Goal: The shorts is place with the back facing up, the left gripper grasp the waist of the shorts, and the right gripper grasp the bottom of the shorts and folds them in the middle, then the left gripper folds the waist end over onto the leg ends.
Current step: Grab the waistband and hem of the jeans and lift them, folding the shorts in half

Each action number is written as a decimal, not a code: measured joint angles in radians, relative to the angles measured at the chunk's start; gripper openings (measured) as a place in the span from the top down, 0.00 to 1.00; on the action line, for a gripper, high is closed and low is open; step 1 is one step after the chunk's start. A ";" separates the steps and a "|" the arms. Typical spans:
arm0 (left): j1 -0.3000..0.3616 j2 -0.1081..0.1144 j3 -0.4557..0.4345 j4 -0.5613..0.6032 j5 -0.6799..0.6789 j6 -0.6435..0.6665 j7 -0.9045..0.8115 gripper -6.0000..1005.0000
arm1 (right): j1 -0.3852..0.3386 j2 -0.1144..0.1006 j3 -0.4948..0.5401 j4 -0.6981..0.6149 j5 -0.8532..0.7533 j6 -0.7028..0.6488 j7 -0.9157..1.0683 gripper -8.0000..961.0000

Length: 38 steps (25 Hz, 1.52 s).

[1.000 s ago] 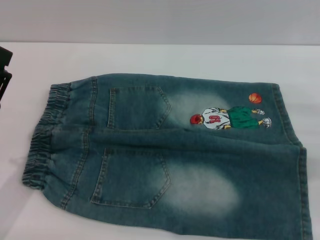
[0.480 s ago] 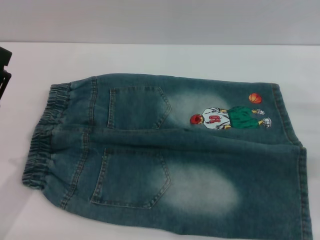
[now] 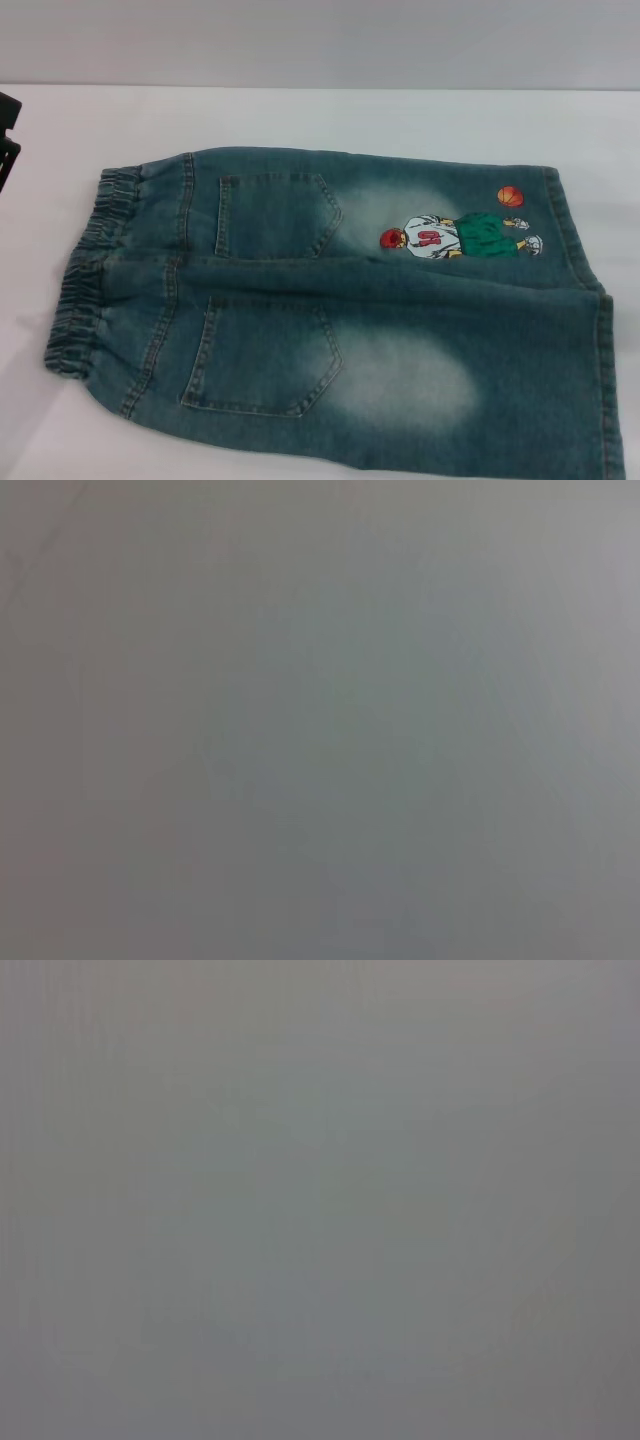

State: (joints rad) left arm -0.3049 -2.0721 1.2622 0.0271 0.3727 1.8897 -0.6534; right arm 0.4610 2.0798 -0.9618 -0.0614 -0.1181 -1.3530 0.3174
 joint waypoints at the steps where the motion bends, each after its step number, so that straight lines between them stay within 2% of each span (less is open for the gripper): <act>1: 0.000 0.000 0.000 0.000 0.000 0.000 0.000 0.25 | 0.000 0.000 0.000 0.000 0.000 0.000 0.000 0.42; 8: 0.002 0.006 -0.001 0.005 0.000 -0.002 -0.037 0.25 | 0.001 0.000 -0.001 0.000 0.000 0.000 0.000 0.42; 12: -0.005 0.017 0.001 0.030 0.005 -0.016 -0.125 0.25 | 0.001 0.000 -0.004 0.000 0.000 0.000 0.000 0.42; 17: -0.008 0.035 0.029 0.129 0.030 -0.086 -0.257 0.25 | 0.001 0.000 -0.007 0.000 0.000 0.003 -0.004 0.42; 19: -0.024 0.066 0.039 0.217 0.115 -0.164 -0.406 0.25 | 0.001 0.000 -0.007 0.000 0.000 0.010 -0.004 0.42; 21: -0.036 0.085 0.039 0.251 0.160 -0.193 -0.477 0.25 | 0.001 0.000 -0.006 0.000 0.000 0.020 -0.004 0.42; 22: -0.036 0.085 0.039 0.251 0.160 -0.193 -0.477 0.25 | 0.001 0.000 -0.004 0.000 0.000 0.023 -0.005 0.42; 23: -0.053 0.109 0.039 0.291 0.223 -0.225 -0.569 0.25 | 0.001 0.000 -0.004 0.000 0.000 0.025 -0.005 0.42; 24: -0.090 0.154 0.039 0.349 0.332 -0.262 -0.730 0.25 | 0.001 0.000 -0.003 0.000 0.000 0.026 -0.006 0.42; 27: -0.130 0.203 0.036 0.391 0.458 -0.281 -0.888 0.25 | 0.000 0.000 -0.001 0.000 0.000 0.026 -0.006 0.42; 28: -0.157 0.236 0.029 0.414 0.554 -0.283 -0.989 0.25 | 0.000 0.000 -0.001 0.000 0.000 0.026 -0.006 0.42; 32: -0.178 0.273 -0.009 0.477 0.742 -0.283 -1.165 0.25 | -0.004 0.000 0.000 0.000 0.000 0.026 -0.008 0.42; 38: -0.159 0.280 -0.176 0.613 1.088 -0.275 -1.397 0.25 | -0.005 -0.001 0.000 0.000 0.000 0.033 -0.009 0.42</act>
State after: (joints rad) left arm -0.4636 -1.7917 1.0863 0.6404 1.4606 1.6143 -2.0502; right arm 0.4556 2.0786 -0.9617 -0.0614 -0.1181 -1.3203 0.3085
